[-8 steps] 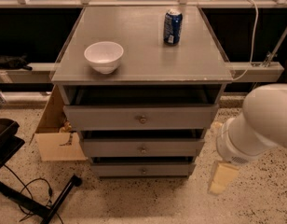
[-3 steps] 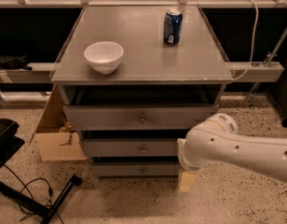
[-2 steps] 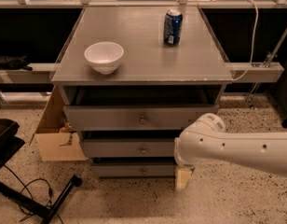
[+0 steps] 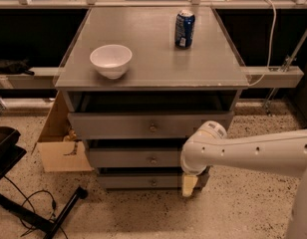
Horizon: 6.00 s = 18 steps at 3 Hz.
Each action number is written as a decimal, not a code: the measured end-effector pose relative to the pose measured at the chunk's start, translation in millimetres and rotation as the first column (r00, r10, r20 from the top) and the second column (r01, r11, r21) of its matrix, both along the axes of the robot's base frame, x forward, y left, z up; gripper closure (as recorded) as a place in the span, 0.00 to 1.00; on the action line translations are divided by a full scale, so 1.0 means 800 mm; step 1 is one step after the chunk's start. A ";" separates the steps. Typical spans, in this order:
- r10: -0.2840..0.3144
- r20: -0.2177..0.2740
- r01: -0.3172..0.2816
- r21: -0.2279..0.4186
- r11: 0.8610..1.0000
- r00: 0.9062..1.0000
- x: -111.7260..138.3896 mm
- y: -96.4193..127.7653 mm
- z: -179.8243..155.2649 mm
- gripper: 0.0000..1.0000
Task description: Open middle drawer
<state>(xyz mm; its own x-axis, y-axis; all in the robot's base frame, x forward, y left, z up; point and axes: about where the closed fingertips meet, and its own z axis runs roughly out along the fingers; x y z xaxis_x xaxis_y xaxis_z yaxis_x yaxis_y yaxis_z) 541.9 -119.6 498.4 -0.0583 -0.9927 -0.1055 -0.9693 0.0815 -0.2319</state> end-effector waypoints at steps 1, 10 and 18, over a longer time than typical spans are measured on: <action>-0.012 0.002 0.012 0.000 1.000 1.000 0.016 0.006 -0.019 0.00; -0.085 -0.095 0.079 -0.061 0.995 0.992 0.070 -0.015 -0.114 1.00; -0.081 -0.129 0.072 -0.073 0.995 0.988 0.031 -0.026 -0.104 0.08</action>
Offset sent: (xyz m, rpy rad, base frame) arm 0.0565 0.0279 -0.0624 -0.0029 0.0012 -0.0572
